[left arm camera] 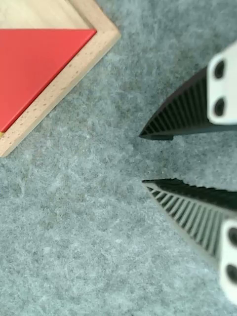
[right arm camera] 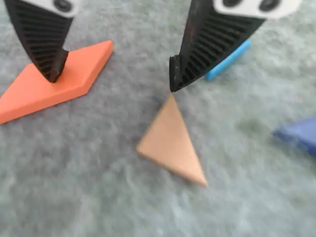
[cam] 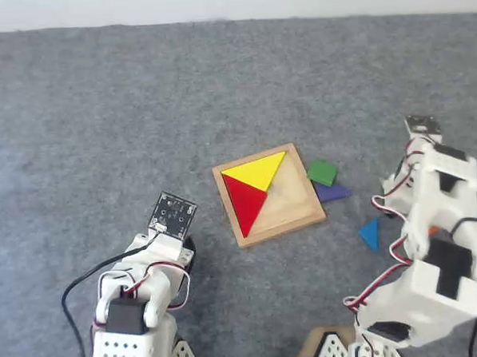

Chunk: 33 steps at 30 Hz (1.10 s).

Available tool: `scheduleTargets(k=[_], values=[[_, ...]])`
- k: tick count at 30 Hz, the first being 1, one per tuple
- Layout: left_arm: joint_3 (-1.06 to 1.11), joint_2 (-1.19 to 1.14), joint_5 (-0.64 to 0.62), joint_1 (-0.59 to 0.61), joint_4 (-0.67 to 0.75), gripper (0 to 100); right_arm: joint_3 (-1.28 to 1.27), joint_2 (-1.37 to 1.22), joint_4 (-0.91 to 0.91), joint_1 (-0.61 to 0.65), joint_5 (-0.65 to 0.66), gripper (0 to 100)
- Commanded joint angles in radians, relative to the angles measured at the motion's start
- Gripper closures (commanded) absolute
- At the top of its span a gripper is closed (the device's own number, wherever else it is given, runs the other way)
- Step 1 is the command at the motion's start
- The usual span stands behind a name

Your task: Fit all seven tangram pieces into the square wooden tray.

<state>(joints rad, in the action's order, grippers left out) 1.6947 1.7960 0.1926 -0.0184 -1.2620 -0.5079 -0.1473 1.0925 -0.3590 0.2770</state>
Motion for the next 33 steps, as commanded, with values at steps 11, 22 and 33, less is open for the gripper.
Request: scheduleTargets(k=[11, 22, 33], values=[[-0.012, 0.021, -0.008, 0.002, -0.003, 88, -0.057, 0.202, -0.027, -0.193, -0.603, 68.2], [-0.012, 0.021, -0.008, 0.002, -0.003, 88, -0.052, 0.222, 0.025, -0.28, -0.769, 68.2], [-0.012, 0.021, -0.008, 0.002, -0.003, 88, 0.041, -0.018, -0.096, -0.315, -0.77, 68.3]])
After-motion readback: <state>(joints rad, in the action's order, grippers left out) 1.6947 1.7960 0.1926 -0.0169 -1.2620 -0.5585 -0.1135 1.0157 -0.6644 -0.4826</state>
